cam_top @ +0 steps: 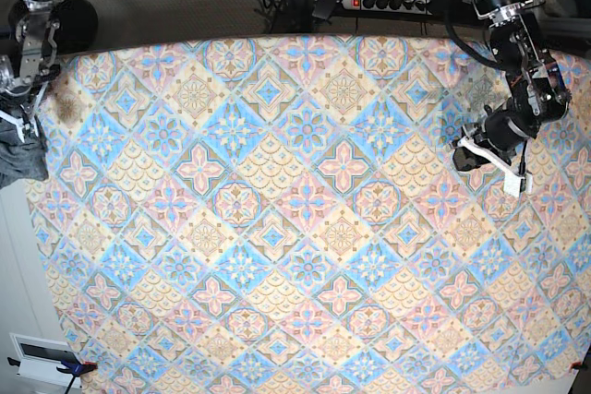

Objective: Layout the t-shirt on the table in an organized manner, then fold the t-shirt properly
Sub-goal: 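Lower the right gripper onto the grey shirt and press its edge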

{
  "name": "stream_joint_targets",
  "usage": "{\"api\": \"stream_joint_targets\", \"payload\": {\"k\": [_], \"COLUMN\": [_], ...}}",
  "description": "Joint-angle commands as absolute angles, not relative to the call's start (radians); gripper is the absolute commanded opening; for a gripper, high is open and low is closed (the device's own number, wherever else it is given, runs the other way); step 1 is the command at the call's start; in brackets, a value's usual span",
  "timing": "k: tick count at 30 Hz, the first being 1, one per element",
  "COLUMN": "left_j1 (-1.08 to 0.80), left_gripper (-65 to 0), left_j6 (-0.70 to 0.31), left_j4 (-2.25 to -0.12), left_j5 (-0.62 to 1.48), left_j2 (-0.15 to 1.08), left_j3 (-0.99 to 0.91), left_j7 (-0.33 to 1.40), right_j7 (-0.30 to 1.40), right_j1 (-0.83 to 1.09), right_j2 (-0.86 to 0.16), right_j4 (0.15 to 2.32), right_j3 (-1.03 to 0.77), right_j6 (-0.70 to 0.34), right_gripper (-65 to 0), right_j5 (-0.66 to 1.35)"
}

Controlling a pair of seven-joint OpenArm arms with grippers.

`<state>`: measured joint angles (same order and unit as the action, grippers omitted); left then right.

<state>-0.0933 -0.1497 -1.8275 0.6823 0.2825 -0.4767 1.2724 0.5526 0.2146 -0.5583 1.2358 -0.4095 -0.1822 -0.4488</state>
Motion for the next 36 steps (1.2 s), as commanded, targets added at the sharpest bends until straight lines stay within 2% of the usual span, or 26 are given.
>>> {"api": "stream_joint_targets", "payload": {"k": [1, 16, 21, 33, 36], "left_j1": [-0.077, -0.079, -0.079, -0.081, -0.081], "left_gripper": [-55.7, -55.7, -55.7, -55.7, -55.7], "left_j6": [-0.147, -0.147, -0.147, -0.147, -0.147], "left_j4": [-1.84, -1.84, -1.84, -1.84, -1.84], "left_j5": [0.684, 0.684, 0.684, 0.684, 0.684], "left_j2": [0.297, 0.295, 0.295, 0.297, 0.297], "left_j3": [-0.481, -0.481, -0.481, -0.481, -0.481], "left_j7": [1.254, 1.254, 1.254, 1.256, 1.256], "right_j7": [0.579, 0.579, 0.579, 0.582, 0.588], "right_j1": [0.225, 0.219, 0.219, 0.219, 0.219], "right_j2": [-0.59, -0.587, -0.585, -0.585, -0.585], "right_j4": [1.241, 1.237, 1.237, 1.237, 1.236], "right_j3": [-0.423, -0.423, -0.423, -0.418, -0.418], "right_j6": [-0.168, -0.159, -0.07, -0.051, -0.053], "right_gripper": [-30.0, -30.0, -30.0, -30.2, -33.5], "right_j5": [-0.472, -0.473, -0.473, -0.473, -0.473]}}
